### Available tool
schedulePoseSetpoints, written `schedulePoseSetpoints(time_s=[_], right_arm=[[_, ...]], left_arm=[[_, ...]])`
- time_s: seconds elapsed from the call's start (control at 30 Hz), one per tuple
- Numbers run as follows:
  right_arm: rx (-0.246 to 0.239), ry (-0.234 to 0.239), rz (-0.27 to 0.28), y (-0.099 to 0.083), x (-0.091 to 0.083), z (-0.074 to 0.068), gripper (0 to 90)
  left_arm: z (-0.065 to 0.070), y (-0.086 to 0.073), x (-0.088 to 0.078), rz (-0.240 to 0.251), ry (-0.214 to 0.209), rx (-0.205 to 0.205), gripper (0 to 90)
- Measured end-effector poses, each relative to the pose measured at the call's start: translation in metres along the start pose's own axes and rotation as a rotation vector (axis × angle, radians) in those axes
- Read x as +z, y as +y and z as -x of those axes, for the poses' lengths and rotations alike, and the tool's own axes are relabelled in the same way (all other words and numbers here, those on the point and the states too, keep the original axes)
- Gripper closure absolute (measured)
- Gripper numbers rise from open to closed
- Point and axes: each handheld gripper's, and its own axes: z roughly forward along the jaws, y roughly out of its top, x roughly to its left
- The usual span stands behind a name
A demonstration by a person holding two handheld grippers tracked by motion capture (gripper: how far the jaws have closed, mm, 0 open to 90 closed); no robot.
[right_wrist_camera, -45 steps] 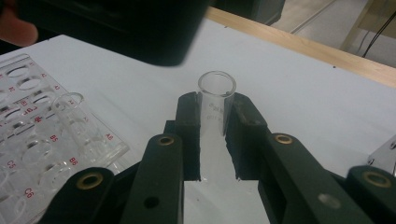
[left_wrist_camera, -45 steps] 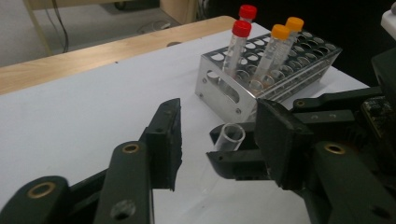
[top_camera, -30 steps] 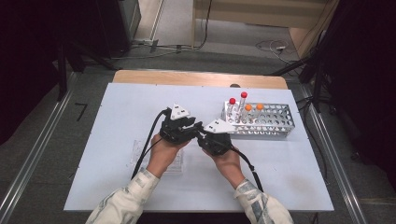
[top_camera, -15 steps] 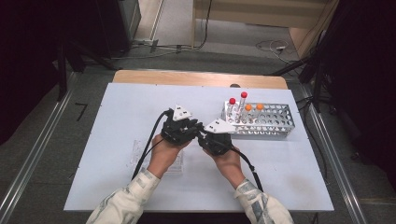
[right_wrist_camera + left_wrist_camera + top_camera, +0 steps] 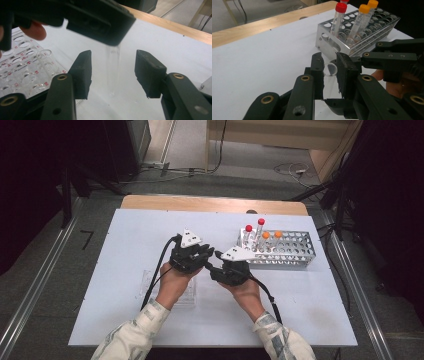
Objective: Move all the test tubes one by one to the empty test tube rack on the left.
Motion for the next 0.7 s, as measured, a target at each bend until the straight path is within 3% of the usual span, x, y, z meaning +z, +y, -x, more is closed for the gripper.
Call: schedulePoseSetpoints(time_s=[0.37, 0.7], right_arm=[[0.001, 0.05, 0.025, 0.003, -0.021, 0.006, 39.2], [0.024, 0.029, 0.004, -0.005, -0.036, 0.02, 35.3]], left_arm=[[-0.013, 0.006, -0.016, 0.04, 0.035, -0.021, 77.3], [-0.027, 0.007, -0.045, 0.065, 0.065, -0.016, 77.2]])
